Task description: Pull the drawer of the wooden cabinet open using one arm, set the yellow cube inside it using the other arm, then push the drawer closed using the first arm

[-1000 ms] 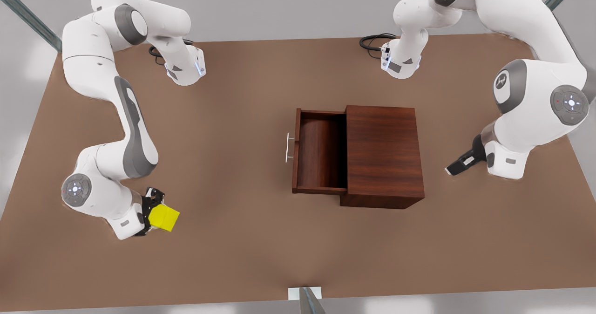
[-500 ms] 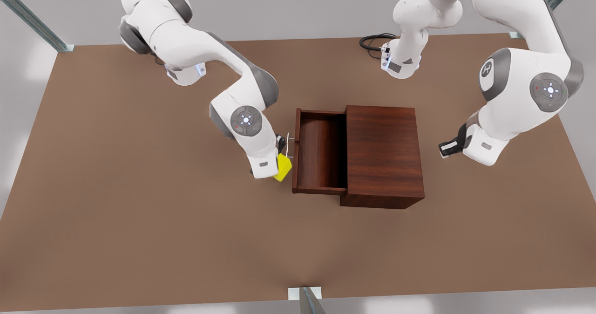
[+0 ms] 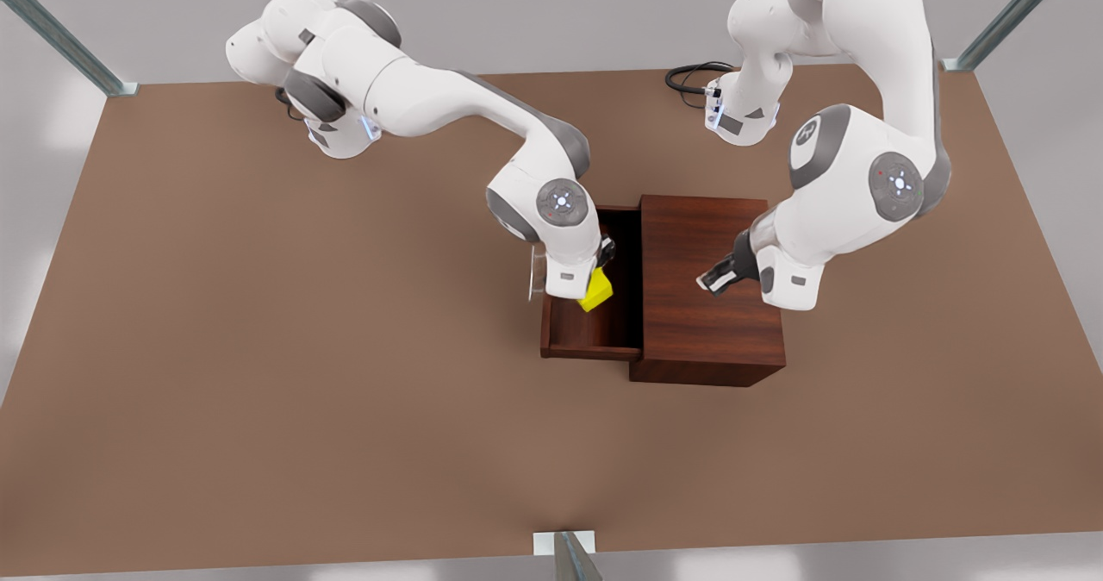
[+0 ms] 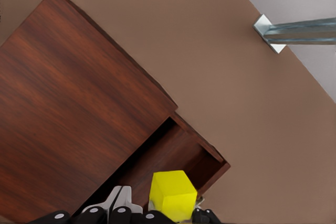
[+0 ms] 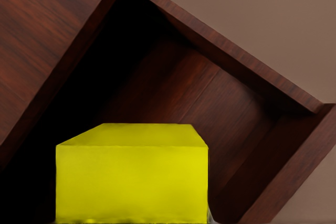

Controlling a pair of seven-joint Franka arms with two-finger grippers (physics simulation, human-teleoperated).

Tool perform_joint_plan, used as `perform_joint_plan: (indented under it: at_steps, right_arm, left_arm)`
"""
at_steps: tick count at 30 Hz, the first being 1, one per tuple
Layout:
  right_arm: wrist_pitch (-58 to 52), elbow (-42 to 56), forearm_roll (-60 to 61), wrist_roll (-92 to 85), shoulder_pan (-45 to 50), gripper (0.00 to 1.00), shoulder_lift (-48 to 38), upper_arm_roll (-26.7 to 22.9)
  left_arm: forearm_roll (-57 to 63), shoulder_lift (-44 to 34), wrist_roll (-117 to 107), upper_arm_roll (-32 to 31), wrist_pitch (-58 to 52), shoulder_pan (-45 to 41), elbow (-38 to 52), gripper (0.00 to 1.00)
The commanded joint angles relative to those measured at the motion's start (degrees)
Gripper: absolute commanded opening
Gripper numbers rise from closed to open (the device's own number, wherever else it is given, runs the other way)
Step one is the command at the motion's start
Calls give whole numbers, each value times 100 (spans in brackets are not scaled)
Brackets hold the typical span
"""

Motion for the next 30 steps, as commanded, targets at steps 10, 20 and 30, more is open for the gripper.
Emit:
perform_joint_plan:
  at_steps: [10,20,30]
  right_arm:
    - [-1208,-1068,470,-836,-1945,100,-2682,-1688]
    - [-2026,-1227,639,-1517,-2983,100,-2709,-1778]
    - [-2035,-1218,647,-1631,-3000,100,-2709,-1778]
  left_arm:
    - [-207,364,-5519,7,1215,-672,3,21]
    - [425,1322,-7216,34,2552,-2289,73,21]
    - [1138,2298,-7516,42,2657,-3458,91,21]
